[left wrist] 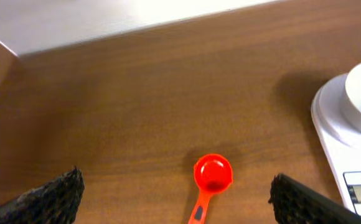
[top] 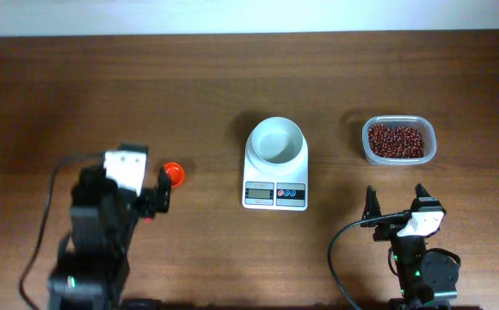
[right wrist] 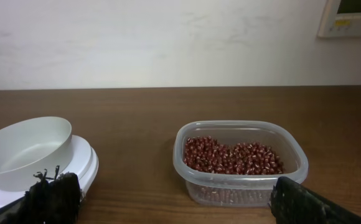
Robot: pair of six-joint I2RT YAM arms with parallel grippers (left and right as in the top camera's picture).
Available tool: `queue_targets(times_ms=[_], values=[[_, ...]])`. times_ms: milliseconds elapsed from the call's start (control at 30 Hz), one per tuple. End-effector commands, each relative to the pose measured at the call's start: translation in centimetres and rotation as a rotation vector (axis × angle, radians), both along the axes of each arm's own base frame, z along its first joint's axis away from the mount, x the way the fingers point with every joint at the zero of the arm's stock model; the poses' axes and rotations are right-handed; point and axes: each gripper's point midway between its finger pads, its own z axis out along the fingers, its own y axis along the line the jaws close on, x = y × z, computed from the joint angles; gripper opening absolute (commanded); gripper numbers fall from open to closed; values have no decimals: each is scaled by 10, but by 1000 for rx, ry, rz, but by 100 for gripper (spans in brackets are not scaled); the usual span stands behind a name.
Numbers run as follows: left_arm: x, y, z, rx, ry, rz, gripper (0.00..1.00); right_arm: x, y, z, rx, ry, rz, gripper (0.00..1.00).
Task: Scoop item into bowl and weigh 50g on scale
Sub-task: 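Lower the left gripper and grasp the red scoop's handle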
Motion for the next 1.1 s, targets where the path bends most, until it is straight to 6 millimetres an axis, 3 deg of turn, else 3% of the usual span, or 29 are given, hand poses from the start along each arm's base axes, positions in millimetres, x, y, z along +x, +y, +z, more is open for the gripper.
queue_targets(times_ms=[0, 133, 200, 233, 433, 800, 1067], values=[[25, -4, 5, 18, 138, -35, 99, 0, -3, -2, 3, 4, -14, 99], [52, -7, -11, 24, 335, -69, 99, 0, -3, -2, 3, 4, -14, 99], [63, -2, -29, 18, 456, -57, 99, 0, -3, -2, 3, 4, -14, 99], [70, 2, -50, 14, 546, -44, 99, 0, -3, -2, 3, 4, -14, 99], [79, 8, -96, -13, 684, -93, 99, 0, -3, -2, 3, 4, -14, 99], [90, 11, -108, -20, 685, -87, 99, 0, -3, -2, 3, 4, -14, 99], [90, 12, -161, -32, 833, -87, 99, 0, -3, -2, 3, 4, -14, 99]])
